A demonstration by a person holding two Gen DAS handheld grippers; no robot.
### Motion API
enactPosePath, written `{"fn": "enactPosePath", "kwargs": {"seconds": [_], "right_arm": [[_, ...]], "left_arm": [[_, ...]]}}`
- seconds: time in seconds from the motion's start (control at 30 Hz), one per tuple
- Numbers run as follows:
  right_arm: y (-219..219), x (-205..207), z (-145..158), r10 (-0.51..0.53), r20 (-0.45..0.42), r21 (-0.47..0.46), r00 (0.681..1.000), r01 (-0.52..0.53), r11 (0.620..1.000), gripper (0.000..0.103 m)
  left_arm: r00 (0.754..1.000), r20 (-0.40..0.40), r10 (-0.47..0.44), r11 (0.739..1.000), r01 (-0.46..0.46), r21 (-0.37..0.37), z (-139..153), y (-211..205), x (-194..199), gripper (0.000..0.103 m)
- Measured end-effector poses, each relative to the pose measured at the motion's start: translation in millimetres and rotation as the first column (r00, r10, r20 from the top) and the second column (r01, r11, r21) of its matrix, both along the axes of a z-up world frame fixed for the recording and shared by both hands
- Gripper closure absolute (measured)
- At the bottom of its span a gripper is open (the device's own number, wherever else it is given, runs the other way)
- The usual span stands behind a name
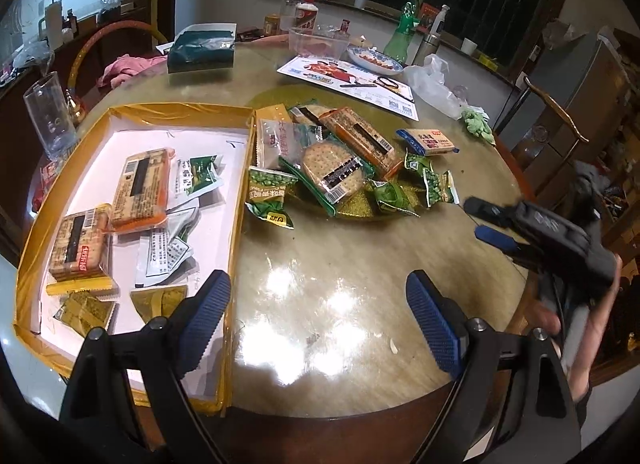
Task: Organize snacks
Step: 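Grasp the green garlic pea bag with the right gripper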
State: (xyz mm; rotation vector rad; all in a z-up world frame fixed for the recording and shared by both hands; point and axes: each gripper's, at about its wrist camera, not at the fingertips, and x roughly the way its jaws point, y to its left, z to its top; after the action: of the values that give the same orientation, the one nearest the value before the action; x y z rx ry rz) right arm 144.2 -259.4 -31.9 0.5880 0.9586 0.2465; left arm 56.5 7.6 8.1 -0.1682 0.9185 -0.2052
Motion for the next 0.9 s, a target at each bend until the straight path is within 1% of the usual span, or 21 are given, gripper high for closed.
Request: {"fn": "enactPosePath", "kwargs": {"seconds": [0.13,0.3,0.4,0.47,0.53,0.6,0.63,0.67,0.7,0.83,0.9], "right_arm": [[-8.4,32.6,-12.2,-0.068,-0.055,0.014,0.996,0.069,0.998,0.035],[-14.3,65.4,-27.2,-0.145,-0.129,0.014,0.981,0.148,0.989,0.035],[-15.5,73.5,-28.6,-0.204,-0.133,-0.006,0.97,0.205,0.979,0.035],[-16.6,77.7,-28.2,-0.241,-0.139,0.0,0.961,0.243,0.97,0.035],[-15.9,80.6,-27.7,-0.263,-0.14,-0.014,0.955,0.263,0.965,0.035],[-9.1,82.4,-25.8,-0.27,-0.14,-0.067,0.953,0.263,0.962,0.035],[-5.6,82.6,-24.9,-0.268,-0.137,-0.102,0.954,0.255,0.961,0.038],[-0.4,80.6,-23.7,-0.268,-0.129,-0.156,0.955,0.248,0.956,0.044],[1.6,79.8,-23.7,-0.264,-0.12,-0.184,0.957,0.24,0.953,0.046],[3.1,65.4,-23.4,-0.208,-0.1,-0.243,0.973,0.179,0.953,0.06],[3.1,49.7,-22.8,-0.168,-0.083,-0.265,0.982,0.141,0.954,0.061]], "left_arm": [[1.0,-0.009,-0.001,1.0,0.001,-0.017,-2.5,4.1,1.3,0.014],[1.0,-0.002,0.002,1.0,-0.002,-0.007,-3.0,9.4,1.3,0.014],[1.0,-0.008,0.004,1.0,-0.004,-0.01,-4.4,11.9,2.0,0.014],[1.0,-0.007,0.004,1.0,-0.004,-0.011,-5.1,12.8,2.0,0.014],[1.0,-0.01,0.005,1.0,-0.005,-0.007,-5.9,12.8,3.0,0.014],[1.0,-0.013,0.007,1.0,-0.008,-0.011,-6.3,12.5,3.2,0.014],[1.0,-0.015,0.006,1.0,-0.006,-0.014,-6.5,11.5,3.3,0.014],[1.0,-0.015,0.002,1.0,-0.002,-0.016,-6.6,11.1,3.5,0.014],[1.0,-0.014,-0.002,1.0,0.002,-0.014,-6.7,9.0,3.8,0.014],[0.999,-0.02,-0.035,0.999,0.035,-0.003,-7.0,-4.4,6.4,0.014],[0.998,-0.021,-0.055,0.999,0.055,0.003,-7.2,-13.0,8.8,0.014]]}}
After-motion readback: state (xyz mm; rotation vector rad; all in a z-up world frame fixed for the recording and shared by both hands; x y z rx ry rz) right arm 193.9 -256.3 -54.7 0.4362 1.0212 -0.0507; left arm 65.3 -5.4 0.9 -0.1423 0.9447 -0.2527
